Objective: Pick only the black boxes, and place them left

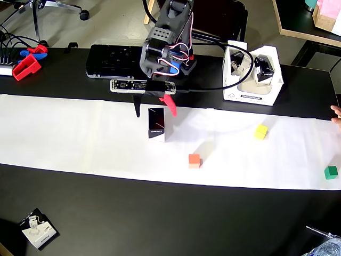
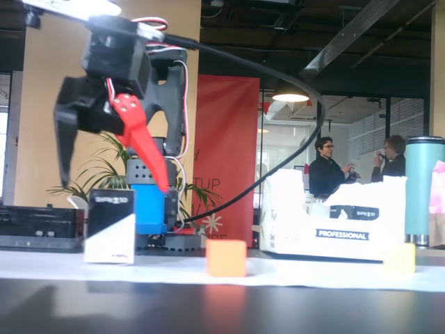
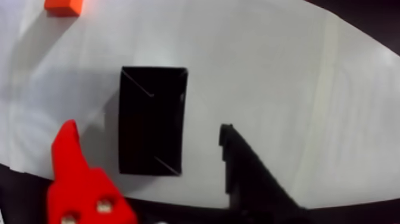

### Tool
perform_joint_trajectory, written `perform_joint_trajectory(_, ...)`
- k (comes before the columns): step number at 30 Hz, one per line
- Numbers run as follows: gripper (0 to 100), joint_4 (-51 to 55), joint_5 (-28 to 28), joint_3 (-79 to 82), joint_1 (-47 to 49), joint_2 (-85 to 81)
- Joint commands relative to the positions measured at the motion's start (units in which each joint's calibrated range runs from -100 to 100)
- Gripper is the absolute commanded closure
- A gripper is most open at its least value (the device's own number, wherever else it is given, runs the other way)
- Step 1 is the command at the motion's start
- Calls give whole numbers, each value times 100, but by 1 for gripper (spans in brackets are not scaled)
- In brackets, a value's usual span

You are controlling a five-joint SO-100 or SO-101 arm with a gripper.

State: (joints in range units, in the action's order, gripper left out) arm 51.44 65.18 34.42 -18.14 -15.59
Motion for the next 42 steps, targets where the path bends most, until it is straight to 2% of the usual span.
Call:
perform_joint_trajectory(1,55,-342,-223,-260,397,393)
perform_joint_trajectory(8,56,-740,-328,-322,692,1191)
perform_joint_trajectory(11,69,-732,-360,-268,830,1223)
perform_joint_trajectory(13,81,-724,-655,-313,978,1215)
perform_joint_trajectory(15,89,-684,-860,-330,1151,1215)
perform_joint_trajectory(20,90,-573,-918,-251,1333,622)
perform_joint_trajectory(23,90,310,-1070,-410,1575,-57)
perform_joint_trajectory(28,90,2360,-1881,-1465,2667,-990)
perform_joint_trajectory(32,90,3537,-2649,-2733,4018,-1179)
perform_joint_trajectory(37,90,4197,-3507,-3877,5733,-1179)
perform_joint_trajectory(42,90,4451,-4065,-4098,7136,-1171)
